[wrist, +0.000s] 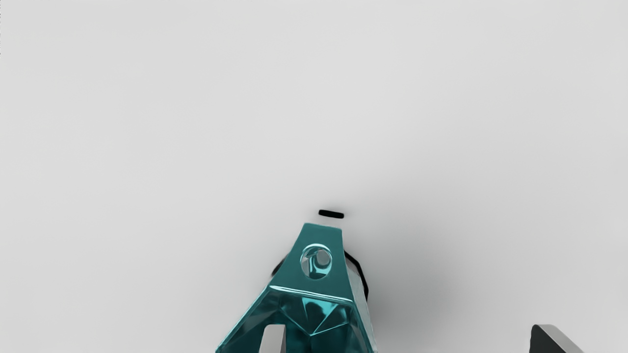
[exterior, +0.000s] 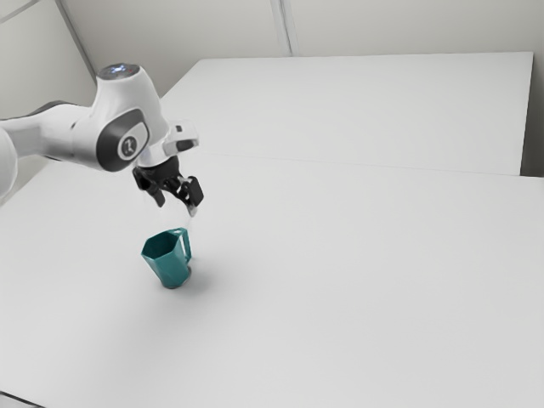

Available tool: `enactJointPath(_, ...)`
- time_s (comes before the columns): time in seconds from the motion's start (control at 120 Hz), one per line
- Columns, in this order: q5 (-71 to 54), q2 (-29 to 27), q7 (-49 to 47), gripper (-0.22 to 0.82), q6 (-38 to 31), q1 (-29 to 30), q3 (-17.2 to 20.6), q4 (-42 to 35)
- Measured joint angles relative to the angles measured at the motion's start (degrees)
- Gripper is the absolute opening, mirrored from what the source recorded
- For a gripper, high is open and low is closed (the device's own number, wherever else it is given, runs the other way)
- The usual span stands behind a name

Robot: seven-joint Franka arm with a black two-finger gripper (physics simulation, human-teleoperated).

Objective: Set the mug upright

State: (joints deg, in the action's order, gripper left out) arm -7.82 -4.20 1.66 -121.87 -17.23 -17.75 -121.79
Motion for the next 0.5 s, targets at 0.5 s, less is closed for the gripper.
enactJointPath(0.5, 4.8, 3.6, -0.2, 0.58, 28.1, 6.2, 6.9, 32.1)
